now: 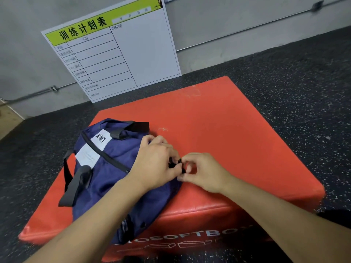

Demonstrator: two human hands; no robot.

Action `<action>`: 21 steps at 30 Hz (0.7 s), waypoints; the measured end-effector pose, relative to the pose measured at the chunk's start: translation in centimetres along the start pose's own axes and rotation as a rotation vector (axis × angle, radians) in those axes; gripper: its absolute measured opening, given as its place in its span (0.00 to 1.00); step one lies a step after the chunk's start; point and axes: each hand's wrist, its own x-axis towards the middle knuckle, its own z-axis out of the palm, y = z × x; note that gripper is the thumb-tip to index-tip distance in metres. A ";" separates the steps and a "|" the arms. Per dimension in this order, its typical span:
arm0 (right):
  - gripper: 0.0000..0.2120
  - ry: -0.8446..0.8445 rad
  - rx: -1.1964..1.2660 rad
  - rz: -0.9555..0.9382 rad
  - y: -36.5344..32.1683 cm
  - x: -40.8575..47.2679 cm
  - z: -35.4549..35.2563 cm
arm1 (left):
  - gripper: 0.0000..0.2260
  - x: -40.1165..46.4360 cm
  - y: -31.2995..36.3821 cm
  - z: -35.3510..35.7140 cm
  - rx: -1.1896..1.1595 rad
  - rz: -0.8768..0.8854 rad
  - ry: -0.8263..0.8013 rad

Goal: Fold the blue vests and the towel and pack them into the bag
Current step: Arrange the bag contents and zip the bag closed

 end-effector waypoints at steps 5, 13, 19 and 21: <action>0.02 0.110 -0.196 0.006 -0.2 0.1 0.9 | 0.09 -0.8 0.6 -0.7 0.017 -0.105 0.071; 0.04 0.088 -0.284 0.007 -0.1 -0.3 1.0 | 0.07 -3.1 1.1 -3.4 -0.007 -0.289 0.207; 0.06 0.092 -0.273 -0.100 -1.7 -0.2 0.9 | 0.07 -5.5 2.2 -4.3 0.122 -0.438 0.311; 0.09 0.087 -0.135 -0.181 -3.1 -0.4 1.0 | 0.08 -6.1 2.8 -4.4 0.158 -0.460 0.305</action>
